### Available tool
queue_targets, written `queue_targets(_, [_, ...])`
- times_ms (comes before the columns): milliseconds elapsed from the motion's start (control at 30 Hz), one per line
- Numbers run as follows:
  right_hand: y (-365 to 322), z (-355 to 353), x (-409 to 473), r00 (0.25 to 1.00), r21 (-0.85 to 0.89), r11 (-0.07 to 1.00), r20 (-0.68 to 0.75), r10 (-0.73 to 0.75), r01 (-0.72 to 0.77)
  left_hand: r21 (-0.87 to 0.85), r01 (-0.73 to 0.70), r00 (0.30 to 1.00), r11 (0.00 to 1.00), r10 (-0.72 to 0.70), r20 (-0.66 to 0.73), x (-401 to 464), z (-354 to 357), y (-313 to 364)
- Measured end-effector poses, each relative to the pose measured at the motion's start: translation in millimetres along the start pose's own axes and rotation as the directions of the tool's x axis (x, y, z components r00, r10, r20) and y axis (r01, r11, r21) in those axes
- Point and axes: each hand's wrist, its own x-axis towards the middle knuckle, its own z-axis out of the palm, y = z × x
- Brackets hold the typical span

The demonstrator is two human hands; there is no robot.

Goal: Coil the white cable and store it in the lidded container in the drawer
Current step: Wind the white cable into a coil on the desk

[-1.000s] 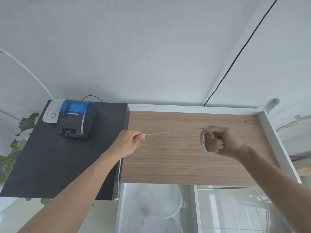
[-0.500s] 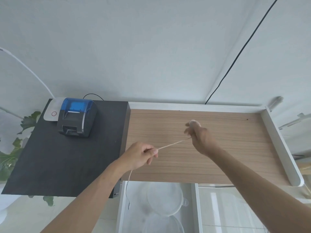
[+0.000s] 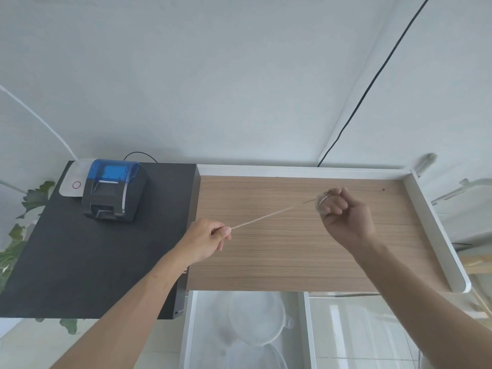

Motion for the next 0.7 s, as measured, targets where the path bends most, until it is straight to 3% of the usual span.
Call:
queue_targets(33, [0,-3,10,0.987,0.105,0.986,-0.114,-0.115,0.127,0.016,-0.002,0.999,1.000,0.001,0.041,-2,2,1])
queue_targets(67, [0,-4,19,0.951,0.096,0.966,-0.219,-0.216,0.242,0.033,-0.010,0.996,0.999,0.007,0.087,-3,3,3])
queue_targets(133, [2,-6,34,0.855,-0.272,0.901,-0.310,-0.415,0.338,0.035,-0.040,0.985,0.999,0.033,0.168,-7,5,9])
queue_targets(167, [5,-7,37,0.825,-0.579,0.754,-0.229,-0.516,0.311,0.015,-0.056,0.979,0.998,0.052,0.199,-8,4,14])
queue_targets(200, [8,-10,36,0.825,-0.855,0.452,-0.052,-0.563,0.254,-0.009,-0.070,0.973,0.998,0.070,0.218,-9,1,19])
queue_targets(233, [11,-12,31,0.845,-0.976,0.025,0.174,-0.505,0.216,-0.030,-0.081,0.972,0.996,0.085,0.221,-9,-4,23])
queue_targets(267, [12,-13,23,0.874,-0.902,-0.368,0.355,-0.333,0.226,-0.042,-0.089,0.974,0.995,0.096,0.206,-8,-10,26])
queue_targets(300, [13,-11,13,0.900,-0.756,-0.600,0.416,-0.130,0.263,-0.045,-0.094,0.979,0.995,0.101,0.176,-6,-18,27])
queue_targets(367, [11,-9,-2,0.924,-0.542,-0.771,0.349,0.156,0.335,-0.024,-0.100,0.989,0.995,0.102,0.109,0,-30,28])
queue_targets(400, [9,-7,-6,0.927,-0.484,-0.803,0.308,0.215,0.348,-0.005,-0.105,0.991,0.994,0.105,0.085,3,-34,29])
queue_targets(467, [11,5,-12,0.948,-0.599,-0.736,0.234,0.216,0.316,0.014,-0.119,0.992,0.993,0.118,0.048,8,-33,34])
queue_targets(500, [11,10,-13,0.964,-0.762,-0.592,0.182,0.193,0.262,0.002,-0.120,0.992,0.993,0.120,0.026,10,-31,36])
queue_targets(567, [6,19,-14,0.981,-0.980,-0.182,0.051,0.188,0.086,-0.035,-0.111,0.994,0.993,0.110,-0.020,14,-27,35])
queue_targets(633, [-4,18,-13,0.965,-0.984,0.173,0.015,0.261,-0.032,-0.061,-0.093,0.994,0.994,0.090,-0.056,16,-23,28])
queue_targets(700, [-8,12,-12,0.926,-0.869,0.480,0.074,0.370,-0.122,-0.061,-0.077,0.994,0.995,0.072,-0.076,16,-19,20])
